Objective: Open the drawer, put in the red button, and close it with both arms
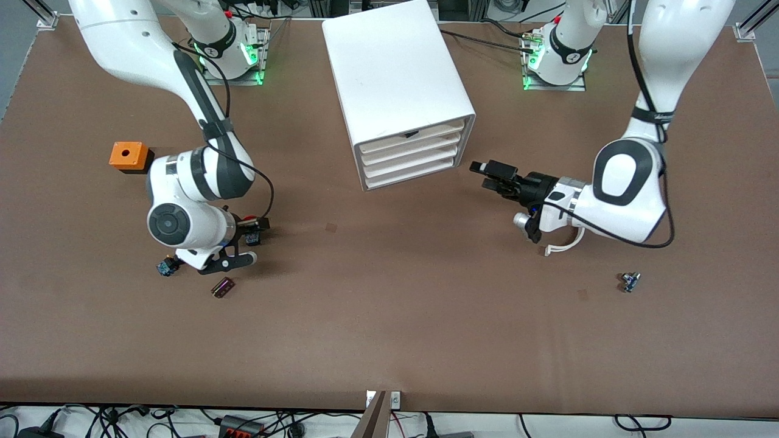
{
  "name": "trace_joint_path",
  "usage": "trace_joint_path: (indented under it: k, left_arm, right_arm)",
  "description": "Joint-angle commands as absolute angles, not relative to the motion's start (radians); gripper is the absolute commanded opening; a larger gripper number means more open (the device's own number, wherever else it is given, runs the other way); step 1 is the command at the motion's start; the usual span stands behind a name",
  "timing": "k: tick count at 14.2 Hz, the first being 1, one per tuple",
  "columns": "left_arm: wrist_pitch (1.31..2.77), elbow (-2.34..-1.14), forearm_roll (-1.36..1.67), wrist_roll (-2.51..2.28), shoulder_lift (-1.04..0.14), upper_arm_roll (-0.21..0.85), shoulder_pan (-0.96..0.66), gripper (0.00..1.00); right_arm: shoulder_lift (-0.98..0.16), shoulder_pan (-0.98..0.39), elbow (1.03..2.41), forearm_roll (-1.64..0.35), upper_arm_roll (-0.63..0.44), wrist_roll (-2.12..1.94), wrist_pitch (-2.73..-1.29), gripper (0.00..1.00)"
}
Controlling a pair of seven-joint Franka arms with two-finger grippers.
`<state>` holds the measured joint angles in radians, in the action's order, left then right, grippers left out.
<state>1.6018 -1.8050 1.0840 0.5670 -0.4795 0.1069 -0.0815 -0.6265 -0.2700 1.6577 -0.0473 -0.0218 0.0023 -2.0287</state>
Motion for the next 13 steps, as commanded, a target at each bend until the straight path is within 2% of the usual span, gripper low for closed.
trace_joint_path:
  k: [1,2,5,10,11,12,13]
  left_arm:
    - [1.608,-1.850,1.215,0.792,-0.553,0.146,-0.075,0.99]
    - [1.602,-1.853,1.216,0.867,-0.583,0.149,-0.078,0.95]
    - [1.522,-1.867,1.216,0.994,-0.658,0.150,-0.080,0.89]
    - [1.558,-1.940,1.218,1.054,-0.657,0.175,-0.113,0.86]
    - [1.563,-1.962,1.218,1.078,-0.650,0.176,-0.124,0.82]
    - [1.563,-1.977,1.218,1.084,-0.644,0.178,-0.126,0.78]
    - [1.565,-1.983,1.218,1.086,-0.643,0.184,-0.127,0.72]
  right_arm:
    - [-0.678,-0.275,1.637,-0.052,-0.028,0.023,-2.049,1.00]
    - [-0.686,-0.275,1.638,-0.052,-0.029,0.023,-2.049,1.00]
    - [-0.701,-0.273,1.638,-0.052,-0.029,0.023,-2.049,1.00]
    - [-0.718,-0.278,1.634,-0.052,-0.034,0.023,-2.056,1.00]
    - [-0.718,-0.279,1.634,-0.051,-0.035,0.023,-2.060,0.93]
    - [-0.719,-0.279,1.634,-0.048,-0.035,0.023,-2.060,0.80]
    - [-0.718,-0.281,1.634,-0.034,-0.035,0.021,-2.060,0.58]
